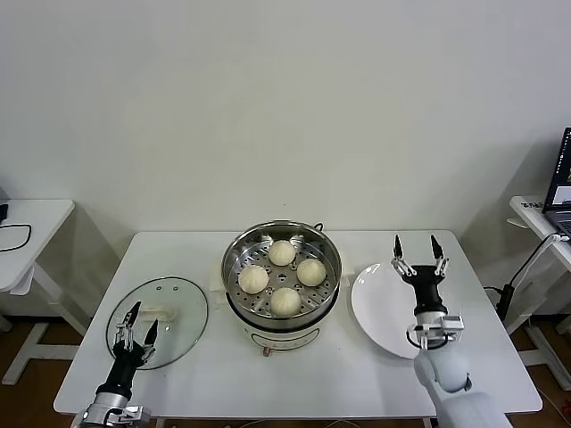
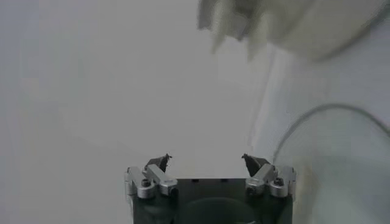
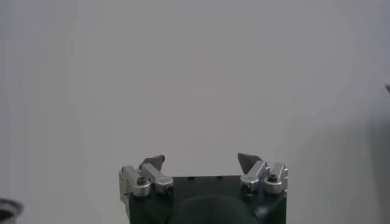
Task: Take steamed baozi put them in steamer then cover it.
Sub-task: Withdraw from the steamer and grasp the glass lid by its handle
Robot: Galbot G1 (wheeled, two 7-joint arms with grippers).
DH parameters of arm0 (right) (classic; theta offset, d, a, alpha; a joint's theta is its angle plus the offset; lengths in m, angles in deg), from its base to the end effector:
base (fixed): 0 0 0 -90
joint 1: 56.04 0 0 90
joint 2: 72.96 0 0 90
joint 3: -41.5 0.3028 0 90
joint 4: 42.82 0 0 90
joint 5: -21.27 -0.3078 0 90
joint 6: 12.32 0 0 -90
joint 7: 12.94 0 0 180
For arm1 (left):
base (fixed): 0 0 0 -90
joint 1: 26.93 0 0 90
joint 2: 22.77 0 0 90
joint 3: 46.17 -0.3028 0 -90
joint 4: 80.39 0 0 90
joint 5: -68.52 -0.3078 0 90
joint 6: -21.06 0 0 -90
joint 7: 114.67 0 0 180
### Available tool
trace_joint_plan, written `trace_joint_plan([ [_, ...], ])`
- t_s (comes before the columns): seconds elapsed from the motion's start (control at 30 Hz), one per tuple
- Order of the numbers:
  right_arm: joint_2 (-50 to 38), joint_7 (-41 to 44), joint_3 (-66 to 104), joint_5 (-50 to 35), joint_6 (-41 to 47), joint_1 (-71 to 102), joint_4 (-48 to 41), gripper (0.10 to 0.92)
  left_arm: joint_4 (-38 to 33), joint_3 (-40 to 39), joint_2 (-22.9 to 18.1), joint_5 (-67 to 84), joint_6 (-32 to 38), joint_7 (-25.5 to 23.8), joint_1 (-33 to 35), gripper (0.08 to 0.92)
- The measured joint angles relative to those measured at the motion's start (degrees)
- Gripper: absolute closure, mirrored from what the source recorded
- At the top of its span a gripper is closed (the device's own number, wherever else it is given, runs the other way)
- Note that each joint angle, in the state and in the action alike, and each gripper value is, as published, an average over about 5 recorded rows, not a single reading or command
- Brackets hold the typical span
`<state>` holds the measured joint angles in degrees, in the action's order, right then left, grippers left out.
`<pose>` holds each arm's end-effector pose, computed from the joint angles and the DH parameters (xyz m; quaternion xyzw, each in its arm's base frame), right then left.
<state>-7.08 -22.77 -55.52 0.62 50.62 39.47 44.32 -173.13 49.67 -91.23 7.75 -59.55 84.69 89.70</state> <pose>0.2743 -0.0957 -0.3336 0.0308 0.9894 -0.0051 0.1419 0.1584 0.1349 -0.3664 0.0231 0.7579 0.6519 0.0024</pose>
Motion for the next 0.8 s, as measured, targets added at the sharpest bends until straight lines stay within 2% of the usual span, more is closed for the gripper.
trace_joint_plan([
  [0.8, 3.82, 1.55, 2.22, 2.32, -0.59, 4.98, -0.35, 0.203, 8.59, -1.18, -0.45, -9.82, -2.4, 3.16, -7.1, 0.177],
])
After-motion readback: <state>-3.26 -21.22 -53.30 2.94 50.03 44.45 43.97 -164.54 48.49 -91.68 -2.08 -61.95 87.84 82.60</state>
